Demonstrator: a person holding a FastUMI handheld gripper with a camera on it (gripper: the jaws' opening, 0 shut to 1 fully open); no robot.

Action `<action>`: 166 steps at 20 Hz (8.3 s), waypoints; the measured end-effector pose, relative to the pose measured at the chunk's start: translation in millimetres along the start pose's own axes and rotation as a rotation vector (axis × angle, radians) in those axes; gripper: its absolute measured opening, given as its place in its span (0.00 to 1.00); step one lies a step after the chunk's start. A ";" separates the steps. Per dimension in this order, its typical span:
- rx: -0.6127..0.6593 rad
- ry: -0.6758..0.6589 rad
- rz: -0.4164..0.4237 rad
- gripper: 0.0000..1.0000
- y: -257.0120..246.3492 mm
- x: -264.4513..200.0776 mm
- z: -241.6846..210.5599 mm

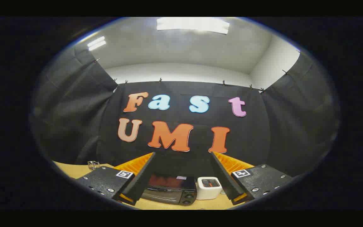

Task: Open the toaster oven, put the food inside, and close the toaster oven door.

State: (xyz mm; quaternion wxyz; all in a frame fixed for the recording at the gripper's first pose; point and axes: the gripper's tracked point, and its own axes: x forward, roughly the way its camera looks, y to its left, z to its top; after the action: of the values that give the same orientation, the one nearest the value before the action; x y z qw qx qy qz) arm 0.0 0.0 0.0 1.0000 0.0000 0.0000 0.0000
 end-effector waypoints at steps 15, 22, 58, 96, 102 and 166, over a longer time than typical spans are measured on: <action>0.037 0.018 -0.002 0.98 0.9 7.8 -7.7; 0.050 0.119 0.015 0.98 20.3 28.8 -59.9; 0.129 0.563 0.216 0.90 109.0 -30.8 -262.7; 0.125 0.886 0.356 0.91 126.1 -150.9 -306.7; 0.140 0.979 0.380 0.98 133.5 -201.0 -304.7; 0.389 0.807 0.071 0.68 133.0 82.8 -376.0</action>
State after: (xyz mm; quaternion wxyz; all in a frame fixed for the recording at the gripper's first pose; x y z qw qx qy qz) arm 82.8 133.0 -376.0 0.9008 0.1879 0.3900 0.0344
